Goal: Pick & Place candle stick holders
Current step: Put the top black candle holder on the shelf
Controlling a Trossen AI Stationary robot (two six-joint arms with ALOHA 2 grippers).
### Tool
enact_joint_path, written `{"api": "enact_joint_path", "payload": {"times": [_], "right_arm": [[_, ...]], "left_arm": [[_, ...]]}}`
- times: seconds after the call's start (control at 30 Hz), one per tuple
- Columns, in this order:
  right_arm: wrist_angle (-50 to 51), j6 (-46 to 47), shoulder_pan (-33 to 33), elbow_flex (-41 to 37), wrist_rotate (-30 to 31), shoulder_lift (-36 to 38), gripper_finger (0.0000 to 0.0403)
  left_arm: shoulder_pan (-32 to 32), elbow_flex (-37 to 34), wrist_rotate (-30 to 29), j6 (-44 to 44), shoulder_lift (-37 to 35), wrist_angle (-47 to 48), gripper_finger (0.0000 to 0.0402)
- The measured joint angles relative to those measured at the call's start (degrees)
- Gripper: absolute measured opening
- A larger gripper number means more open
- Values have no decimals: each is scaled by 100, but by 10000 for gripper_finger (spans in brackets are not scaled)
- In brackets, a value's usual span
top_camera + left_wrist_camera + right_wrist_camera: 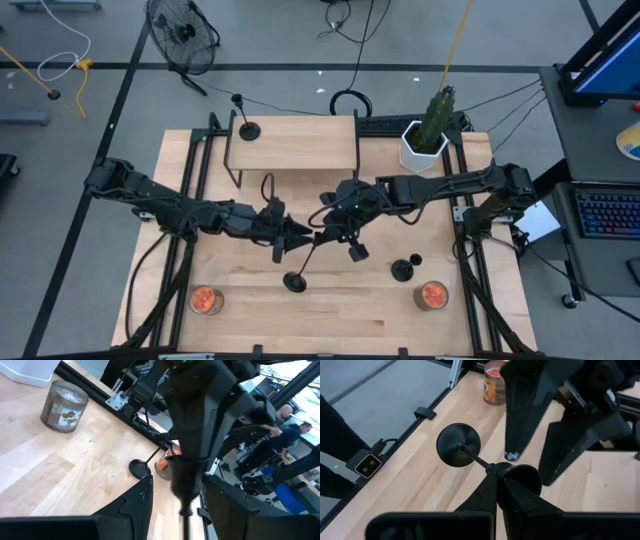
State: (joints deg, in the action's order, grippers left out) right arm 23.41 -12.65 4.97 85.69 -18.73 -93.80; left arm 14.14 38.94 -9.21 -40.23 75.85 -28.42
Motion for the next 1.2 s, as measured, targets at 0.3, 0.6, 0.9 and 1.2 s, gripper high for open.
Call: {"api": "enact_joint_path", "payload": {"times": [0.3,0.6,0.9,1.2], "right_arm": [[-119,2,0,-2,-112,0,0],[-233,0,-9,-2,-110,0,0],[-349,0,-13,-2,-108,0,0],[-442,26,-42,0,-80,0,0]], "left_arm": [[-7,2,68,-114,0,-95,173],[-7,7,145,-157,2,-226,173],[-5,32,154,-234,5,-210,173],[-72,544,867,-79,673,-96,173]]}}
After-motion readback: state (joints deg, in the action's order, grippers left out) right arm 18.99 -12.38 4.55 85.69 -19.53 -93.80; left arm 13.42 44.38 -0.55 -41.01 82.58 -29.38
